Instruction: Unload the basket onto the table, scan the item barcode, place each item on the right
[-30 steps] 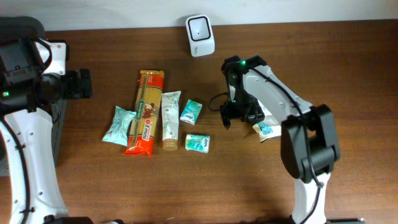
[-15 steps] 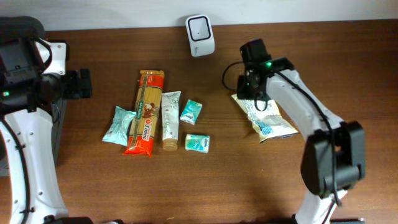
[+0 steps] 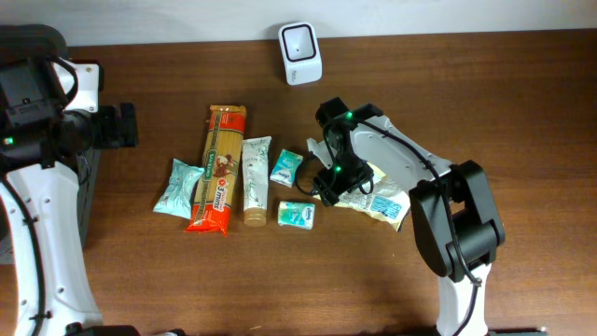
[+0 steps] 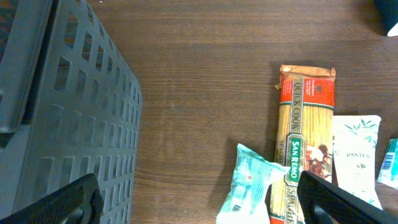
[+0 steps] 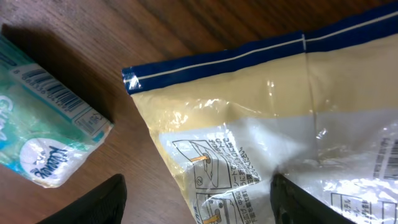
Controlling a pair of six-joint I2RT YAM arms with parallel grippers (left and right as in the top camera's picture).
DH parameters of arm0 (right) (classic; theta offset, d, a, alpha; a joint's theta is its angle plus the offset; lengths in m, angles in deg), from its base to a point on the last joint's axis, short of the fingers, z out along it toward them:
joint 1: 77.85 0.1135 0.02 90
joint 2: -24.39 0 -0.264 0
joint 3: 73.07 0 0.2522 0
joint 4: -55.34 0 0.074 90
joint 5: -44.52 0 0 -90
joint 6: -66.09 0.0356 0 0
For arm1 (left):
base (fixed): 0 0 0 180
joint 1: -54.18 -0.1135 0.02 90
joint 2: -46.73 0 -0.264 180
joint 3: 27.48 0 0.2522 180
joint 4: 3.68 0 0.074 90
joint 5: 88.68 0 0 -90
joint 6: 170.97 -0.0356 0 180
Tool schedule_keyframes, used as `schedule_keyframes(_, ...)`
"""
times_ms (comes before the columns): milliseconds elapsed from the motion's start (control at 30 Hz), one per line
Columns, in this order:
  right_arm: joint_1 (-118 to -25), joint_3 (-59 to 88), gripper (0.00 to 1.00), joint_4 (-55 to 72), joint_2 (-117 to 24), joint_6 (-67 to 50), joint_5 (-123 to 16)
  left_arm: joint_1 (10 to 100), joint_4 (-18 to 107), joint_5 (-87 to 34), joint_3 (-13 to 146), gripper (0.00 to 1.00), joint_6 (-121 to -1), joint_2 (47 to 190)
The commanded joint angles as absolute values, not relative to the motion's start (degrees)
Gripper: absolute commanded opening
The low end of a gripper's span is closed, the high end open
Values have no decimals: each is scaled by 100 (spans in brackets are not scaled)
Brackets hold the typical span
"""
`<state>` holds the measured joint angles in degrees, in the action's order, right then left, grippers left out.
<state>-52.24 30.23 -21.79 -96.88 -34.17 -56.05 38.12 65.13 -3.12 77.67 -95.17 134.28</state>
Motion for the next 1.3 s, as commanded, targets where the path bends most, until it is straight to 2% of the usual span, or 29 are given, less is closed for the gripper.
schedule_keyframes(0, -5338, 3043, 73, -2271, -8875, -2753, -5917, 3788, 6506, -334, 7804, 99, -9626, 13406)
schedule_keyframes(33, -5465, 3045, 73, -2273, -8396, -2420, -5885, 3786, 6506, -334, 7804, 99, -9626, 13406)
schedule_keyframes(67, -5889, 3043, 72, -2376, -7277, -1465, -5699, 3786, 6506, -334, 7804, 99, -9626, 13406)
schedule_keyframes(133, -6794, 2975, 73, -3080, -5662, -7, -4632, 3786, 6506, -334, 7804, 99, -9626, 13406)
schedule_keyframes(167, -7425, 2820, 83, -3456, -4987, 43, -4571, 3788, 6506, -334, 7804, 99, -9626, 13406)
schedule_keyframes(200, -7978, 2536, 89, -3581, -4595, 32, -4634, 3786, 6506, -334, 7804, 99, -9628, 13406)
schedule_keyframes(267, -8770, 1552, 91, -3283, -4287, -344, -5323, 3788, 6506, -334, 7804, 99, -9628, 13406)
schedule_keyframes(367, -9170, -317, 100, -1631, -4770, -549, -6833, 3786, 6504, -334, 7804, 99, -9628, 13406)
schedule_keyframes(433, -9100, -684, 99, -739, -5463, -659, -7544, 3788, 6506, -334, 7804, 99, -9628, 13406)
schedule_keyframes(533, -8396, -730, 99, 400, -7091, -718, -8114, 3786, 6506, -334, 7804, 99, -9626, 13406)
schedule_keyframes(700, -7707, -730, 99, 1742, -8608, -436, -8392, 3786, 6506, -334, 7804, 99, -9628, 13406)
schedule_keyframes(733, -7710, -728, 90, 1766, -8608, -447, -8389, 3786, 6506, -334, 7804, 99, -9628, 13406)
schedule_keyframes(767, -7710, -728, 46, 1829, -8608, -608, -8479, 3786, 6504, -334, 7804, 99, -9628, 13406)
schedule_keyframes(867, -7712, -723, 4, 1906, -8608, -1061, -8837, 3786, 6506, -334, 7804, 99, -9626, 13406)
schedule_keyframes(967, -7948, -540, 4, 1532, -8219, -1089, -8837, 3786, 6506, -334, 7804, 99, -9628, 13406)
schedule_keyframes(1133, -8013, 652, 4, -538, -5850, -2464, -8842, 3786, 6506, -334, 7804, 99, -9626, 13406)
schedule_keyframes(1267, -8007, 702, 4, -650, -4495, -2497, -9128, 3786, 6506, -334, 7804, 99, -9626, 13406)
